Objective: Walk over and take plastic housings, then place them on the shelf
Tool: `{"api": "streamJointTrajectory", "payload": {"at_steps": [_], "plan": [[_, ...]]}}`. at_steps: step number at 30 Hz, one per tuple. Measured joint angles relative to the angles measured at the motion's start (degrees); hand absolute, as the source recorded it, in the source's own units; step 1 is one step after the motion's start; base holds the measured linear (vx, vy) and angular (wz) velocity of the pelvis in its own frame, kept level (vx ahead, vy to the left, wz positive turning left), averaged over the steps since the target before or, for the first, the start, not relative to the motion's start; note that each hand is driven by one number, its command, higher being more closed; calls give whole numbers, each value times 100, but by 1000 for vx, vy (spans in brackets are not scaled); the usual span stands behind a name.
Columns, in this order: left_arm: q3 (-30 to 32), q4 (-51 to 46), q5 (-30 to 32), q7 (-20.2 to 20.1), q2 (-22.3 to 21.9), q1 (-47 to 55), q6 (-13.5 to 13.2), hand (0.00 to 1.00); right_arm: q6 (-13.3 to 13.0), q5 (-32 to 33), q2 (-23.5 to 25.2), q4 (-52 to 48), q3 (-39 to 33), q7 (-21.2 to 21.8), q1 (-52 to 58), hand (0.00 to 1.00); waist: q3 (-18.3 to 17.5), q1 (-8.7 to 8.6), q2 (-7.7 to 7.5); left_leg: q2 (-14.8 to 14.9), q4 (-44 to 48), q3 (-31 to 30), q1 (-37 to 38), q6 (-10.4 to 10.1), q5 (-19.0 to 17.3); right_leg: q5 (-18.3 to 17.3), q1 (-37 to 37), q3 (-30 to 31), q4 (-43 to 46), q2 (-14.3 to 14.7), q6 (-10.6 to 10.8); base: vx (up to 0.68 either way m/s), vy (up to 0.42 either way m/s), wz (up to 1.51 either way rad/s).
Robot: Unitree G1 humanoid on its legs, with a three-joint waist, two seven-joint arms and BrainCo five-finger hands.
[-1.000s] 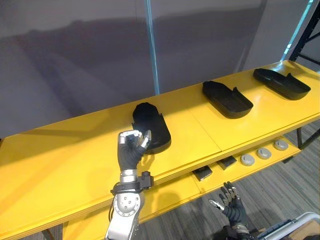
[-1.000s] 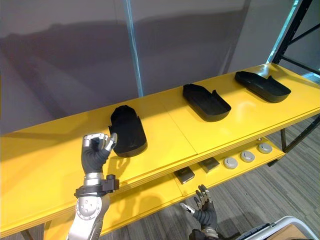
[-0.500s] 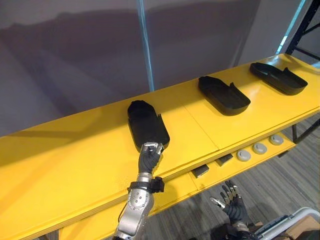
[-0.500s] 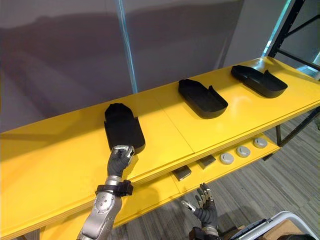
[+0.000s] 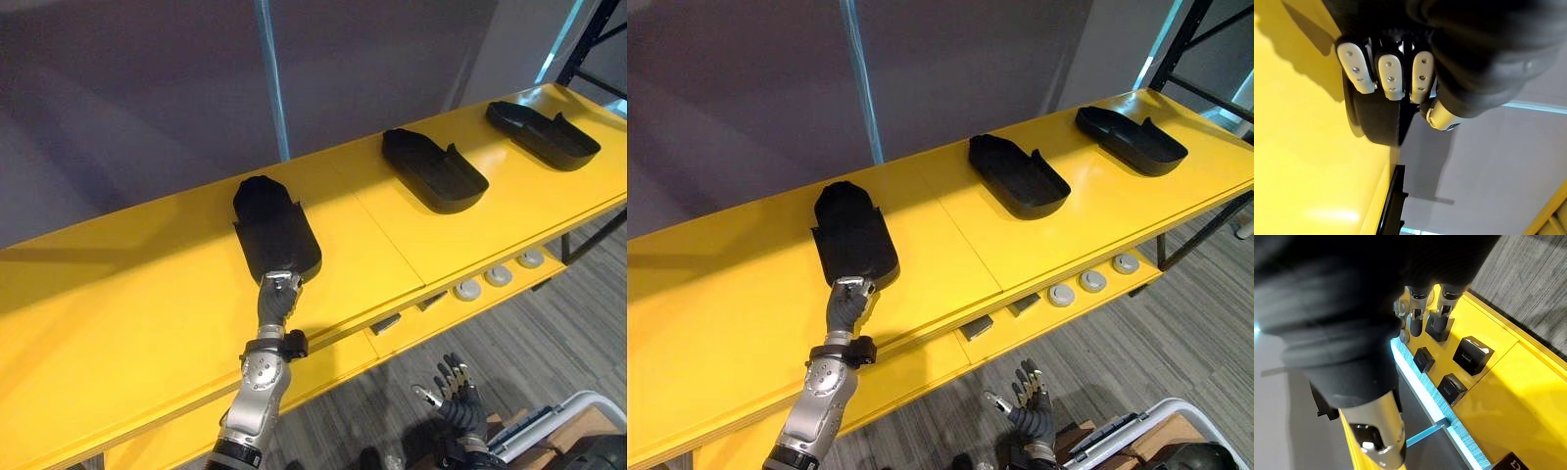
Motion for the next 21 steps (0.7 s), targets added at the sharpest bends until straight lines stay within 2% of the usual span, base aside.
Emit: {"api": "streamJointTrajectory", "payload": {"at_steps": [8, 9, 12, 15, 17, 21], "plan": [[118, 181, 0, 41, 7, -20, 40, 100, 0, 1, 0, 1, -1, 0, 76, 0, 1, -17, 0, 10, -5, 7, 22, -5, -5, 5, 13, 13, 2, 9, -6, -36, 17, -1], [116, 180, 0, 44, 4, -20, 41, 0, 0, 1, -1, 1, -1, 0, 78, 0, 1, -17, 0, 11, -5, 8, 28, -5, -5, 5, 19, 14, 2, 9, -6, 0, 0, 0], [83, -133, -5, 82, -82, 41, 57, 0, 0, 1, 13, 2, -3, -2, 54, 0, 40, -18, 7, 6, -5, -5, 97, -2, -2, -1, 94, -9, 4, 13, -1, -16, 15, 2], [-173, -1297, -4, 29, -103, 361, -47, 0, -1, 2, 26, 3, -11, -4, 6, 0, 49, -9, 15, 4, -5, -29, 101, 1, 0, -10, 106, -31, 6, 12, 9, -6, 7, 3], [-529, -2083, -5, -182, -98, 734, -284, 0, -15, 1, 59, 3, -26, -48, -112, 0, 50, -1, 20, 3, -5, -23, 188, -2, -8, -28, 188, -28, 8, 12, 18, 0, 0, 0], [-744, -2565, -61, -527, -101, 1321, -518, 0, -66, -8, 76, 2, -46, -46, -336, 0, 45, 98, 27, 28, 32, 179, 429, -58, -136, -53, 308, 212, 43, 58, 30, -21, 19, -28]]}}
